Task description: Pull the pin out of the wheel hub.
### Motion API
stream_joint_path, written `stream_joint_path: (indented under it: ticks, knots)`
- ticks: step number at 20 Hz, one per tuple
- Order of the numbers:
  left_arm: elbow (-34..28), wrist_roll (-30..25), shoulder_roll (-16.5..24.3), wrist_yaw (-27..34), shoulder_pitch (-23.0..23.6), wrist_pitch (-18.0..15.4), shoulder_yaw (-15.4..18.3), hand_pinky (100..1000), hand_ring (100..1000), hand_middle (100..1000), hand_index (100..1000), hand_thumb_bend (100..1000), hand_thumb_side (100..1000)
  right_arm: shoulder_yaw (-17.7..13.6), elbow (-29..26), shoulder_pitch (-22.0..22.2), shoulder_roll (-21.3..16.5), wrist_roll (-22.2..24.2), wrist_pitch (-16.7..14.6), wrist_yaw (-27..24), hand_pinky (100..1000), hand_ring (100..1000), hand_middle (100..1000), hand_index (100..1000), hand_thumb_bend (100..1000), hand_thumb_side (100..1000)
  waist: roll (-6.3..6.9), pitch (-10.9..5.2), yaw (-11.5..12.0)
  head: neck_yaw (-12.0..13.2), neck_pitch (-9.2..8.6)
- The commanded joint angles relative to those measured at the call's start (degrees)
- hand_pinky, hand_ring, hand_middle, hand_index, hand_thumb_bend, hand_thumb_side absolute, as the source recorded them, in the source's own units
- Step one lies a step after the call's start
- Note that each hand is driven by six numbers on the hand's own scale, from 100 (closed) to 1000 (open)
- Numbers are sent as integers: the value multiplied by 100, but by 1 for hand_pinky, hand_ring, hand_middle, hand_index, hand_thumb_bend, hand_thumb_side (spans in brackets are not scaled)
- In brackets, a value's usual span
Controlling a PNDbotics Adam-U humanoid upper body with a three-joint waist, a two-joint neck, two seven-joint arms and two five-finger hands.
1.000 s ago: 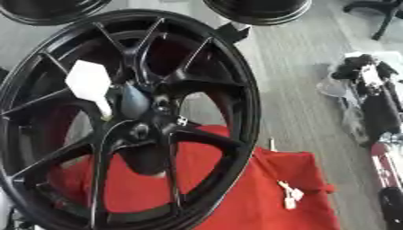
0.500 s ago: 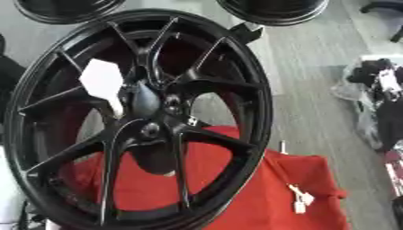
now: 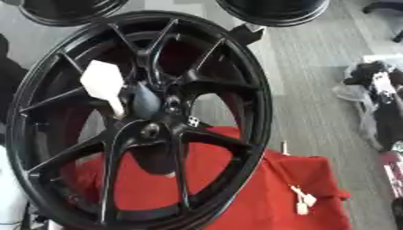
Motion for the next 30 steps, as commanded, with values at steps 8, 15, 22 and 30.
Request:
stream_joint_path:
  ticks: [8,15,22,30]
  knots:
    - [-35,-4,-129,-820,-390,107,-649,828,838,836,846,100,911,-26,-105,-25,-227,33,27,45,945,631,583,655,100,608,21,-170,-17,8,29]
    - [551,-4,-225,-1634,-352,176,-1040,842,851,845,854,100,888,-13,-92,-27,-251,46,43,60,945,631,584,655,100,608,48,-181,-28,29,54]
    - [1062,-4,-335,-2068,-305,80,-1143,843,852,846,855,100,873,-5,-72,-29,-255,55,57,70,945,631,584,655,100,609,54,-179,-38,24,79]
    - [1211,-4,-422,-1856,-326,221,-1216,849,861,844,872,144,712,3,-62,-28,-262,59,74,88,946,631,584,655,100,609,57,-185,-45,24,93]
